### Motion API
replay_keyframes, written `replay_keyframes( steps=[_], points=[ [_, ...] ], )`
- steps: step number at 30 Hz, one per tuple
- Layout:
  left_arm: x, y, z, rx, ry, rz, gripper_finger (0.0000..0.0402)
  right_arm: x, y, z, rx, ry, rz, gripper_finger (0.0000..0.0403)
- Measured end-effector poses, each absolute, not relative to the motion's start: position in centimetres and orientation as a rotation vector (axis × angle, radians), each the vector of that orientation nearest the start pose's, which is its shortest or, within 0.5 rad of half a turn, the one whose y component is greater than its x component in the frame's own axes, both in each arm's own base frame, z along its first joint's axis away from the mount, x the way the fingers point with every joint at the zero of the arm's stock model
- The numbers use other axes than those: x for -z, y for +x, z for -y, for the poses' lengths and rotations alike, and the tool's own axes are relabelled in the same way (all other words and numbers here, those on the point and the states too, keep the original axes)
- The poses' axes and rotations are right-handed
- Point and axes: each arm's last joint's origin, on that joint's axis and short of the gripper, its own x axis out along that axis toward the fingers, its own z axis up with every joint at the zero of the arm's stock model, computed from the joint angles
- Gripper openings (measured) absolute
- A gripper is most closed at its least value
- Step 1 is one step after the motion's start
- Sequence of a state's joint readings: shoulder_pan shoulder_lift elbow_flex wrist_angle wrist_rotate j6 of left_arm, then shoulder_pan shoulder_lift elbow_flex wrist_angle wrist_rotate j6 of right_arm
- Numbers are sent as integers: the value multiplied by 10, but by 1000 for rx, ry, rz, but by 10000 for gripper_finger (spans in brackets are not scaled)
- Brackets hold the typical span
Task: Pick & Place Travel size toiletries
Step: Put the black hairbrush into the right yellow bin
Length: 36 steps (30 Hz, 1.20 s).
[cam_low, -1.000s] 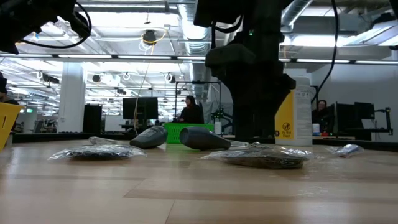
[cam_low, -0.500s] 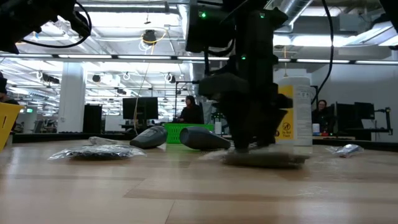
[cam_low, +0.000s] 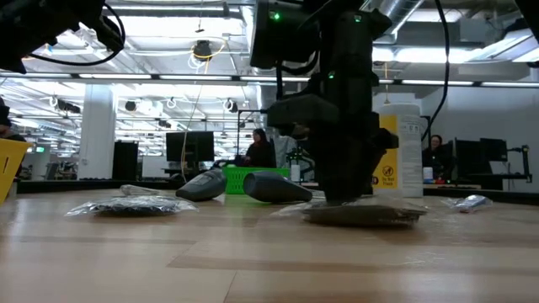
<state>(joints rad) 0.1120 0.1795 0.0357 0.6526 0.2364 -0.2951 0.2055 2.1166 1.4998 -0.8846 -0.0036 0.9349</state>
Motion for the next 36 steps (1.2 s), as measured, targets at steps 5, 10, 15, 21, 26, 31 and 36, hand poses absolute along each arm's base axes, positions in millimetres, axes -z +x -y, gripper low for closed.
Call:
replay_keyframes(
  steps=[5,10,15,21,26,31,36],
  points=[
    [-222,95,-4,195,-201,479,1,-140,390,-83,504,574,-1437,20],
    [-222,95,-4,194,-200,479,1,-140,390,-82,495,559,-1444,3],
    [-222,95,-4,194,-200,479,1,-151,386,-81,478,540,-1442,1],
    [-222,95,-4,194,-199,479,1,-161,385,-81,461,542,-1423,0],
    [-222,95,-4,195,-200,480,1,-166,383,-84,453,543,-1414,0],
    [-222,95,-4,195,-200,481,1,-175,379,-86,447,540,-1414,0],
    [-222,95,-4,195,-199,483,1,-188,370,-88,452,536,-1425,0]
  ],
)
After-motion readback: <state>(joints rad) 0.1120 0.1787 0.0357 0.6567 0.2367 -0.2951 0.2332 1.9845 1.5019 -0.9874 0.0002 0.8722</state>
